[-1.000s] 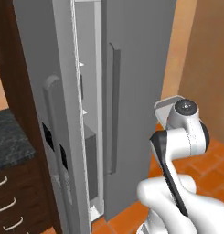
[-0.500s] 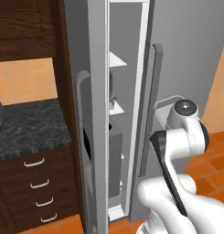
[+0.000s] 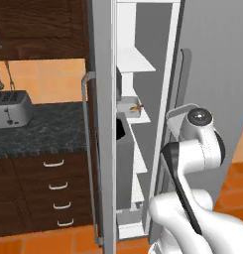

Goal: Take the meat container that has the chicken drumstick and place it on the second highest rack of the freezer. Then take the vegetable container that has the squash and garlic and place it on the highest rack of the freezer.

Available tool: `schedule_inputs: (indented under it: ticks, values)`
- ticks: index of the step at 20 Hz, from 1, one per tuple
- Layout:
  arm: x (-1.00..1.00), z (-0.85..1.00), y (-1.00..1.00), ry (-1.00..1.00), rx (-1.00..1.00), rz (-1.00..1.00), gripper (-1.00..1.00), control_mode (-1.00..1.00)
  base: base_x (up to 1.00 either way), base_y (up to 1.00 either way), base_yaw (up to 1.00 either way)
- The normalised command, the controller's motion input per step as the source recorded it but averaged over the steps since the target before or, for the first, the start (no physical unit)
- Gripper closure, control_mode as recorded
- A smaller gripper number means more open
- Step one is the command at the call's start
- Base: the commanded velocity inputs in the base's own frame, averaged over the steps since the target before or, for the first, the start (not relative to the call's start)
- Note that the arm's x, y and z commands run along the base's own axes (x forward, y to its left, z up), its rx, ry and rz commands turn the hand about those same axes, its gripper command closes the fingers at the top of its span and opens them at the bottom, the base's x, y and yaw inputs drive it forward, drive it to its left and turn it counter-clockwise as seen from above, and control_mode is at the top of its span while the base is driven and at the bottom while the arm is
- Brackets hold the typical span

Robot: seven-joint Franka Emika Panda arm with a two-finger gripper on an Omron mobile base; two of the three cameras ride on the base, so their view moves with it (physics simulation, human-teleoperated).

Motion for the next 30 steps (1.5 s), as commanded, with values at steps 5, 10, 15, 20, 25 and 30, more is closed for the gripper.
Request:
schedule_inputs:
  ticks: [5,10,15,20,25,30]
  values:
    - [0.0,0.0,0.0,0.0,0.0,0.0,1.0,1.0,0.0,-0.55,0.52]
    - [0.0,0.0,0.0,0.0,0.0,0.0,1.0,1.0,0.06,-0.13,0.35]
    - [0.0,0.0,0.0,0.0,0.0,0.0,1.0,1.0,0.07,-0.1,0.11]
    - [0.0,0.0,0.0,0.0,0.0,0.0,1.0,1.0,0.2,-0.01,0.36]
    - [0.0,0.0,0.0,0.0,0.0,0.0,1.0,1.0,0.77,-0.01,0.16]
    - [0.0,0.0,0.0,0.0,0.0,0.0,1.0,1.0,0.81,0.0,0.03]
